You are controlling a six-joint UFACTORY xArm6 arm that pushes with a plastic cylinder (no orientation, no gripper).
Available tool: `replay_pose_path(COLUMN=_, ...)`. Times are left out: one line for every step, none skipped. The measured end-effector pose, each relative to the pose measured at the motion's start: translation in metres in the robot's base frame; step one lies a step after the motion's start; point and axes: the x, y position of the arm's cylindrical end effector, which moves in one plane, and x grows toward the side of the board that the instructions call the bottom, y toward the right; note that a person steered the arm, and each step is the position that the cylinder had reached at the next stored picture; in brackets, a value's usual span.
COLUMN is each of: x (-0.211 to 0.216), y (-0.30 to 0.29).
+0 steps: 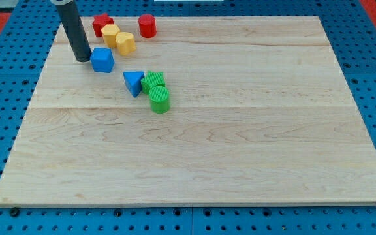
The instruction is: Move the blue cube towards the center right
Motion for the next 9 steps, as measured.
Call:
replay_pose_path(x=0.002, y=0.013)
replay_pose_path(x=0.020, y=0.048)
replay_pose_path(x=0.044, y=0.118)
replay_pose_path(x=0.067, y=0.233)
replay_pose_path(x=0.071, y=0.275)
replay_pose_path(x=0.061, y=0.221)
replay_pose_path(x=0.046, y=0.141)
replay_pose_path(x=0.004, y=0.200)
replay_pose_path(x=0.017, y=0.311)
